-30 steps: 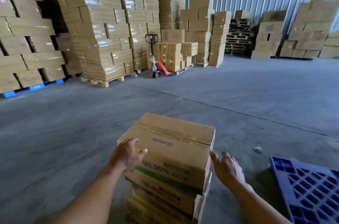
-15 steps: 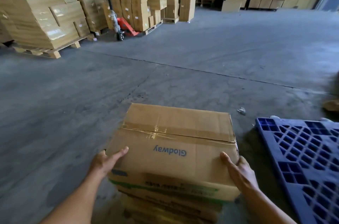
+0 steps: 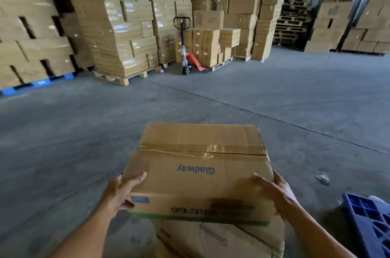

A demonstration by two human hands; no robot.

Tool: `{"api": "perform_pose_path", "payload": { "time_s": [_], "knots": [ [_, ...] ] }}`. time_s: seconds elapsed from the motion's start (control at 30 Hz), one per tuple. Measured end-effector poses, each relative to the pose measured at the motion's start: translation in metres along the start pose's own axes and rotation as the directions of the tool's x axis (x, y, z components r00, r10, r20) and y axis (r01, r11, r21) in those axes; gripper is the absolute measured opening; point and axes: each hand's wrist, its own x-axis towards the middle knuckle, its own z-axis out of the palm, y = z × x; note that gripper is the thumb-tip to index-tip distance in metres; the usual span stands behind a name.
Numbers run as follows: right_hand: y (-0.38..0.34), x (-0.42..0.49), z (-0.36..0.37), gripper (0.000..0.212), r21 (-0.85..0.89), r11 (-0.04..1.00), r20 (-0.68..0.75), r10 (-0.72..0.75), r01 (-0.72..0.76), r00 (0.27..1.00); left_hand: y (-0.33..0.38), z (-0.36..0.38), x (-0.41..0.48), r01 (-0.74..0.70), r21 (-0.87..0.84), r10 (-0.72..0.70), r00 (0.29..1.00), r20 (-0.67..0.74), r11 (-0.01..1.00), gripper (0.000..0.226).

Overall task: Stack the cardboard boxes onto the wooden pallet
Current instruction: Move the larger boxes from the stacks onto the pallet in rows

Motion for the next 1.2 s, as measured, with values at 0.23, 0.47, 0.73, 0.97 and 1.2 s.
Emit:
{"api": "perform_pose_path", "payload": {
  "time_s": [0.23, 0.47, 0.73, 0.97, 1.2],
  "knots": [
    [-0.03, -0.011, 0.032, 0.076, 0.011, 0.993, 0.32, -0.118, 0.12, 0.94, -0.039, -0.058, -0.114, -0.046, -0.237, -0.008, 0.975, -0.221, 0.97, 0.049],
    [-0.02, -0.069, 0.082, 0.051, -0.02, 0.951, 0.527, -0.253, 0.31, 0.811, -0.112, -0.107, -0.246, -0.049, -0.317, -0.144, 0.818, -0.556, 0.947, 0.087],
    [0.002, -0.144, 0.186, 0.043, -0.006, 0.946, 0.69, -0.23, 0.324, 0.686, -0.199, -0.174, -0.335, -0.029, -0.385, -0.257, 0.698, -0.668, 0.923, 0.06],
    [0.021, -0.182, 0.282, 0.045, -0.042, 0.944, 0.775, -0.176, 0.328, 0.607, -0.27, -0.238, -0.329, -0.041, -0.452, -0.317, 0.657, -0.684, 0.891, 0.042],
    [0.042, -0.198, 0.364, 0.054, -0.126, 0.943, 0.785, -0.095, 0.309, 0.612, -0.32, -0.29, -0.295, -0.035, -0.517, -0.381, 0.631, -0.675, 0.856, 0.076]
  ]
}}
